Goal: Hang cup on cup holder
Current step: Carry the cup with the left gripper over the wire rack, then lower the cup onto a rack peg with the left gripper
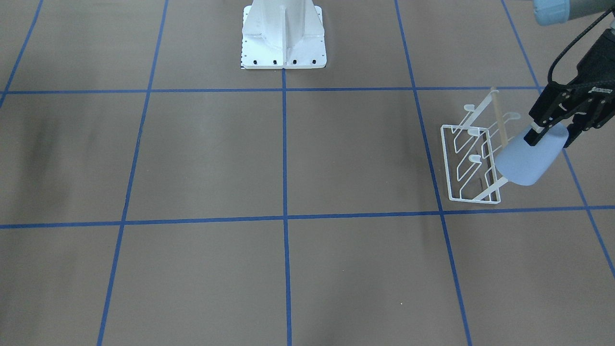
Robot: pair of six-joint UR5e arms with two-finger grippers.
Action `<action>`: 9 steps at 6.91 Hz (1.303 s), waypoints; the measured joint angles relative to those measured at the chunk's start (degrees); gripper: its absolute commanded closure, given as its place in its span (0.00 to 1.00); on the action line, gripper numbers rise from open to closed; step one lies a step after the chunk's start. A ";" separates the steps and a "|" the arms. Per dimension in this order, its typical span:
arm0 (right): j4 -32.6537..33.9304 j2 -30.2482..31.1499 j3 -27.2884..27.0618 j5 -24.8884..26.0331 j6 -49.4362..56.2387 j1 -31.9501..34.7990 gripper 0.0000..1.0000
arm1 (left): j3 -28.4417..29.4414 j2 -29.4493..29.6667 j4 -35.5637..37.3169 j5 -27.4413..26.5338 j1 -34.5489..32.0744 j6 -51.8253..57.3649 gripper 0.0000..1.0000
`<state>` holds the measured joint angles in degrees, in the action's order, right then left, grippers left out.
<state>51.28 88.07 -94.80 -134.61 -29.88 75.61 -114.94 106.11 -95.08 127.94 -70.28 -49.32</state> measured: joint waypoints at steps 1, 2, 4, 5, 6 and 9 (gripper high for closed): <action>8.14 -0.45 -1.43 -2.40 5.81 1.34 0.00 | -0.81 0.01 4.79 -0.11 1.83 1.42 1.00; 13.60 -0.60 -2.32 -3.48 9.77 1.82 0.00 | -0.83 0.16 7.92 -0.13 3.91 1.90 1.00; 17.22 -0.61 -2.79 -3.57 12.31 1.27 0.00 | 0.38 0.67 10.37 0.14 7.15 2.12 1.00; 17.58 -0.59 -2.81 -3.39 12.56 0.91 0.00 | 1.03 0.72 10.59 0.27 7.85 2.23 1.00; 17.67 -0.60 -2.80 -3.33 12.62 0.76 0.00 | 1.53 0.57 10.63 0.25 8.10 2.93 1.00; 17.71 -0.78 -2.52 -3.35 12.65 0.24 0.00 | 3.42 0.60 10.32 0.44 8.29 5.01 1.00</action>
<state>68.99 87.29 -97.32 -137.96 -17.23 75.86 -111.52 106.70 -84.76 128.38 -62.00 -44.31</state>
